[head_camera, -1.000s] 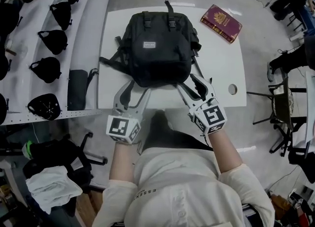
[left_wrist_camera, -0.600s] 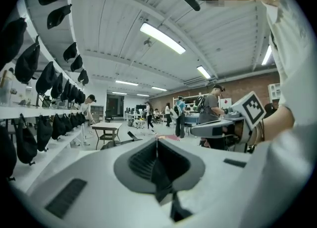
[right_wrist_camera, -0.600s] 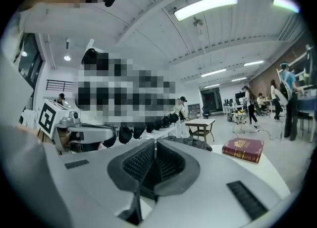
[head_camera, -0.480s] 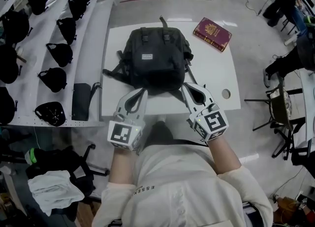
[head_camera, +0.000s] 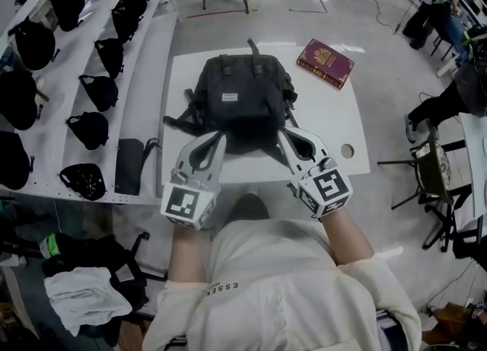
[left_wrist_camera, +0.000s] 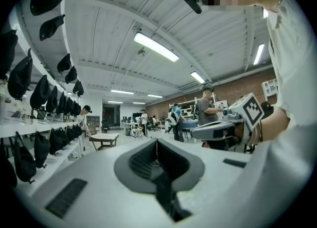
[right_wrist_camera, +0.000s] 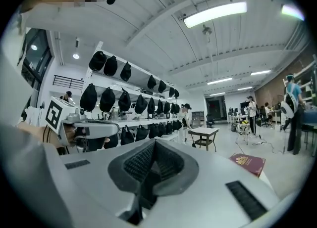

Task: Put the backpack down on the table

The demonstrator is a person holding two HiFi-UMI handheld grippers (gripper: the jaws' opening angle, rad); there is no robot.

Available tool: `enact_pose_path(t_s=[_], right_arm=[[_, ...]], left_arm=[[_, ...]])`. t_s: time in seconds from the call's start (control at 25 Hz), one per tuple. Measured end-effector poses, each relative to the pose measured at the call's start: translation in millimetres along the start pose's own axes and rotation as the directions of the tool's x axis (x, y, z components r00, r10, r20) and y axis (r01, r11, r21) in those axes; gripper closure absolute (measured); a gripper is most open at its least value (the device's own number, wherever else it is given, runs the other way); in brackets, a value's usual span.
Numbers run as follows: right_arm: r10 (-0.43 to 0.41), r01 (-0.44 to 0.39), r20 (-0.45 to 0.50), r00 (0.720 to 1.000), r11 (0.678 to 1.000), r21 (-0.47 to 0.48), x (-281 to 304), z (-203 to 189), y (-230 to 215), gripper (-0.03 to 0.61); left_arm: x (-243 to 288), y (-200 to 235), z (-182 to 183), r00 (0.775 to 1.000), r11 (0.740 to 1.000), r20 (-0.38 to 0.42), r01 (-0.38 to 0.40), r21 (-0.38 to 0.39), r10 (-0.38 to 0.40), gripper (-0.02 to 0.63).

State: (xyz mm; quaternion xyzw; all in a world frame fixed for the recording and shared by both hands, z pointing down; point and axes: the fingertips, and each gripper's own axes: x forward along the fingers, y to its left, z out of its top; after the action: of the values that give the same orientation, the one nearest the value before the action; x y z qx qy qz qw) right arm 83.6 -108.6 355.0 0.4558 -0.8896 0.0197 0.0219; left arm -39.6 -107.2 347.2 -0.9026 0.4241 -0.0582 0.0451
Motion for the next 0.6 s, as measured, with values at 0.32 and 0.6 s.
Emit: enact_pose_path(t_s=[0.32,0.6], right_arm=[[0.036,-0.035,0.031,0.999,0.998,-0.051,2.6,11.9,8.8,0.565],[0.038,-0.037,0.040,0.998,0.998,-0.046,1.8,12.7,9.3,0.565]], left_arm=[[0.5,3.6,7.4,1.000,1.000,0.000,-0.003,0.012,0.003,0.609],[0.5,3.4,8.7,1.000,1.000,-0.007,-0.002,0.004,0.002,0.609]])
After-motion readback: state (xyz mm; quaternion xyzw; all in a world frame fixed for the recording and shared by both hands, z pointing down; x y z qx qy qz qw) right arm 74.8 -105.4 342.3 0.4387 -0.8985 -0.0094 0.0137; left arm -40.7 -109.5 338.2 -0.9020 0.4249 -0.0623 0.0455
